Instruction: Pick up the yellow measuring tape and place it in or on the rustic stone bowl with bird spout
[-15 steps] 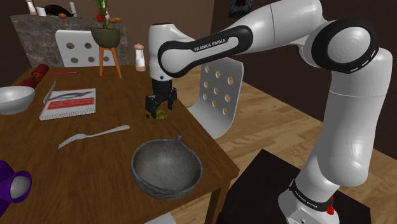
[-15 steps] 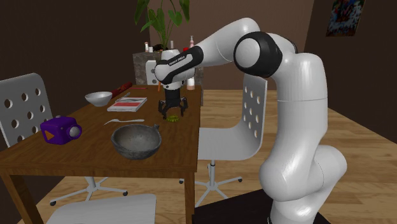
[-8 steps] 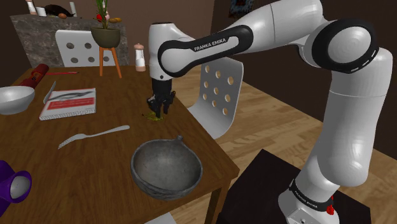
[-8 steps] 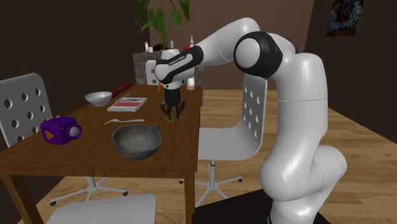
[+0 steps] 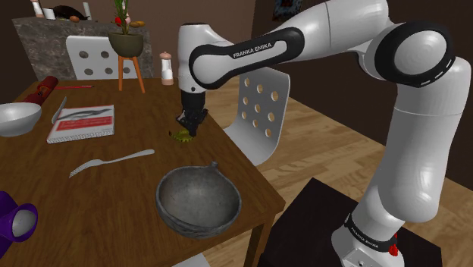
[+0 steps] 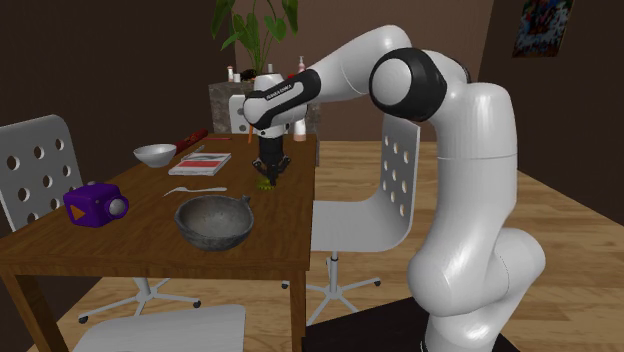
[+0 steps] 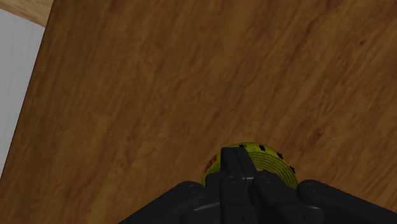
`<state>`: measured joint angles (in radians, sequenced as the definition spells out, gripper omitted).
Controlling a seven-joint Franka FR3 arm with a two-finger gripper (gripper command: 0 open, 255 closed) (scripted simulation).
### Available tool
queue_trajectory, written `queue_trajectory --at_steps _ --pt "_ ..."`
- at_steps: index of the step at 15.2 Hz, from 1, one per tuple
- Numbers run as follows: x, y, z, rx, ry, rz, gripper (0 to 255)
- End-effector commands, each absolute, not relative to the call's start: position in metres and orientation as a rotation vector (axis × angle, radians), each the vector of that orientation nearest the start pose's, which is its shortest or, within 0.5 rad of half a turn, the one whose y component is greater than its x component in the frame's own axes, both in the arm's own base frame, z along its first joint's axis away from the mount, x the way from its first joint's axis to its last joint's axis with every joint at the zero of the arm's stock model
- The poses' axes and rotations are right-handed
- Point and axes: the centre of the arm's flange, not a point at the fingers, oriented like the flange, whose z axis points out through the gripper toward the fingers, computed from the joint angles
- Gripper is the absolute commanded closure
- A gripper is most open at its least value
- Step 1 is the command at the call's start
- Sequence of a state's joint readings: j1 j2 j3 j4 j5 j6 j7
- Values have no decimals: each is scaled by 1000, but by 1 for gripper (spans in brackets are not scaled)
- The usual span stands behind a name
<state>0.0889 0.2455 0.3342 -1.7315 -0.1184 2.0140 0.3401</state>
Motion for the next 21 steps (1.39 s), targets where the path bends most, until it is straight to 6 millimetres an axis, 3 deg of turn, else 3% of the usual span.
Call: queue_trajectory --at_steps 1,4,12,19,20,21 --pt "586 240 446 -3143 -189 -87 0" --pt "612 245 468 -3101 -74 -82 0" --pt "614 246 428 -3101 -75 -82 0" --pt "614 246 428 -3101 -74 -82 0" --pt "614 246 428 -3101 -74 -82 255" --pt "614 246 428 -3101 -74 -82 255"
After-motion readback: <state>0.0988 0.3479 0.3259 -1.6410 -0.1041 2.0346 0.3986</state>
